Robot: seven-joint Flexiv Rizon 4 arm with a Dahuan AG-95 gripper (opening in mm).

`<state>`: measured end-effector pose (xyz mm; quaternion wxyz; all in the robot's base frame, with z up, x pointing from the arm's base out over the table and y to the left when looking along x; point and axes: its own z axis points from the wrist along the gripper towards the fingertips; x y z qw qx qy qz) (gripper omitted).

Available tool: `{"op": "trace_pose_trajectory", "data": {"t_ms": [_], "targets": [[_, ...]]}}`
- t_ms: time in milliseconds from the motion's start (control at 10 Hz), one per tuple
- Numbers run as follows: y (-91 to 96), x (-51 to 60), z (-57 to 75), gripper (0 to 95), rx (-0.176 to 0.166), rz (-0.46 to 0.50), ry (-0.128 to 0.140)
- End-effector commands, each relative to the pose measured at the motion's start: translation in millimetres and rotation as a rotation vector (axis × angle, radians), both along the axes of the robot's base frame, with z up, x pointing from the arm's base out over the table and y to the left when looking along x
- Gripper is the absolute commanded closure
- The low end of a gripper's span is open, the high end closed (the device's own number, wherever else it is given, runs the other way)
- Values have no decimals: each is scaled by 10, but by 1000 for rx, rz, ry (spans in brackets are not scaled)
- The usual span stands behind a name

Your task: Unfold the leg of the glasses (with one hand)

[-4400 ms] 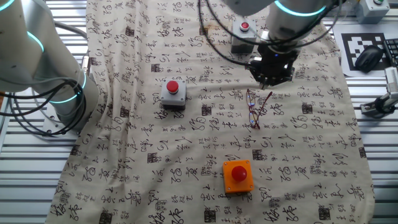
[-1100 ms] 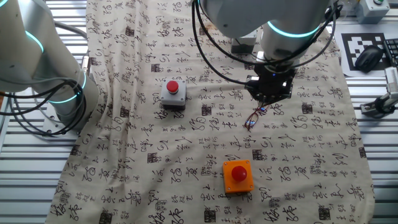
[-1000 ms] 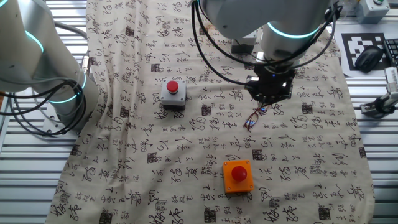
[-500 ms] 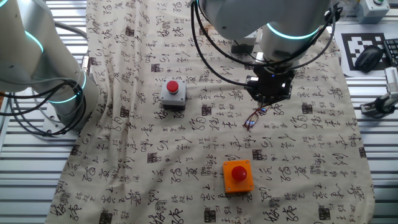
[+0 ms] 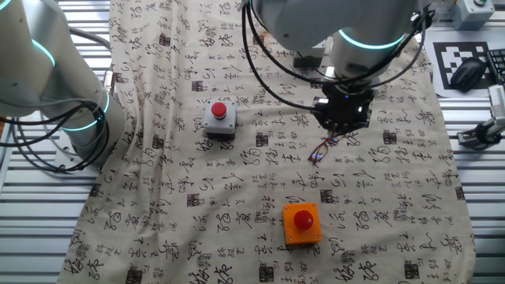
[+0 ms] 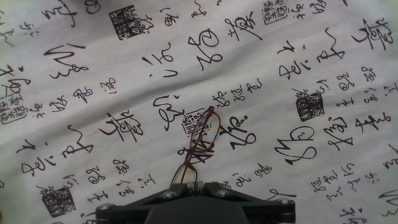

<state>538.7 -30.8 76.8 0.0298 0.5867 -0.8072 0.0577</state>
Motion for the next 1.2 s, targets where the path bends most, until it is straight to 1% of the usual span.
{"op": "trace_pose_trajectory", "data": {"t_ms": [100, 500, 700, 800, 1000, 1200], "targets": [[-11, -11, -3, 950, 0, -27, 4], [-51, -57, -29, 950, 2, -39, 7], [-49, -54, -27, 950, 8, -47, 5], [-37, -42, -17, 950, 8, -49, 5], [11, 6, 21, 950, -3, -46, 4], [69, 84, 40, 950, -10, -43, 5]]}}
